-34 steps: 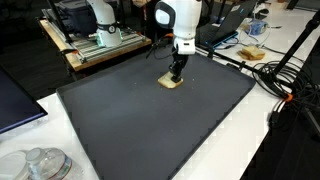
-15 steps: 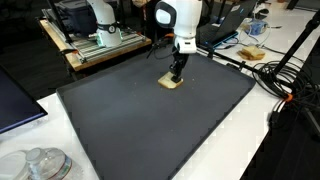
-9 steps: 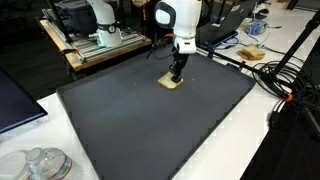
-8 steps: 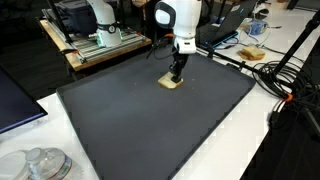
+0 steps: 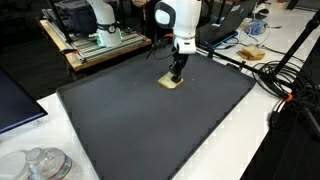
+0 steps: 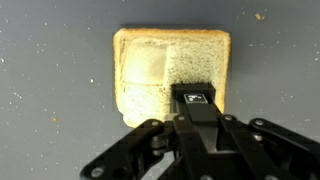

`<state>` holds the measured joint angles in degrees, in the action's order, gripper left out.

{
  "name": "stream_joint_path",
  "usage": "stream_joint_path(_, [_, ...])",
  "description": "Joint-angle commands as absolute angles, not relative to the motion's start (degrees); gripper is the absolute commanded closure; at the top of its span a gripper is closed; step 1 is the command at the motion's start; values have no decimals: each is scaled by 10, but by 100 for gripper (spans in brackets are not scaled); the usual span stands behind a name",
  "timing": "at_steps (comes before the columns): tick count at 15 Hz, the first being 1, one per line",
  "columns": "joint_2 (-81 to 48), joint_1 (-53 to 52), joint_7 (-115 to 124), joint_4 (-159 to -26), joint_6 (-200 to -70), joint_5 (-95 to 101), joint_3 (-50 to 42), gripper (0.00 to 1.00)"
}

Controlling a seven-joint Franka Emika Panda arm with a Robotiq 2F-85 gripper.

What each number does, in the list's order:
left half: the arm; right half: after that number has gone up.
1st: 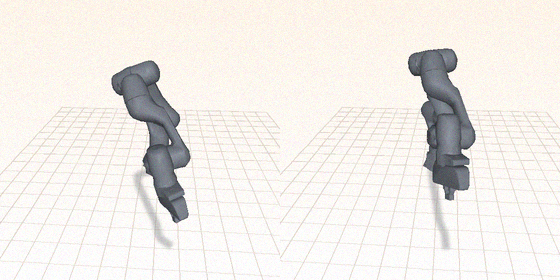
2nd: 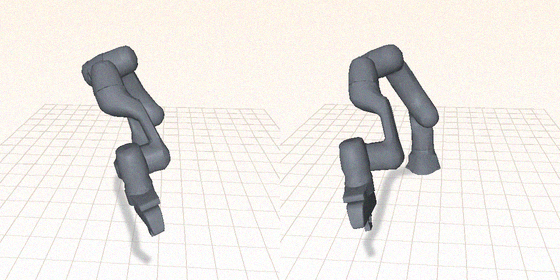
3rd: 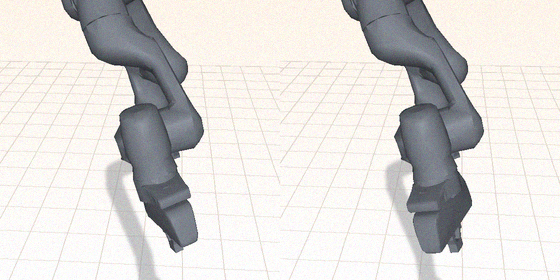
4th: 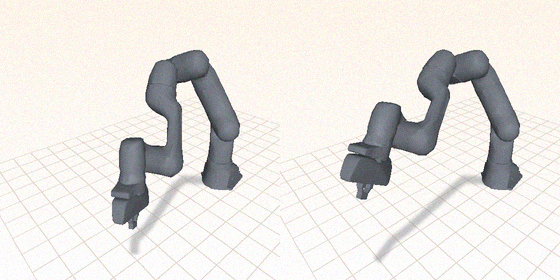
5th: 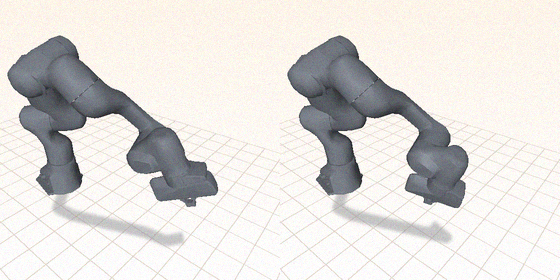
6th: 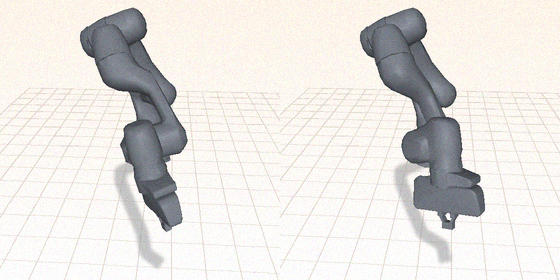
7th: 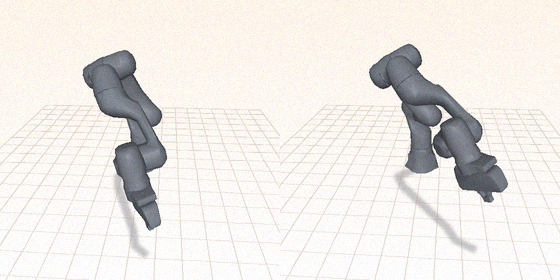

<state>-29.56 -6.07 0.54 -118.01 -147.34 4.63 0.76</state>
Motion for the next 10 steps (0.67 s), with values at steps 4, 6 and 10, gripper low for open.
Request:
stream_joint_path(4, [-331,-54,2,-1180,-1507,52,7,95])
stream_joint_path(6, [-331,-55,2,-1179,-1507,52,7,95])
stream_joint_path(10, [-331,-56,3,-1179,-1506,54,6,95])
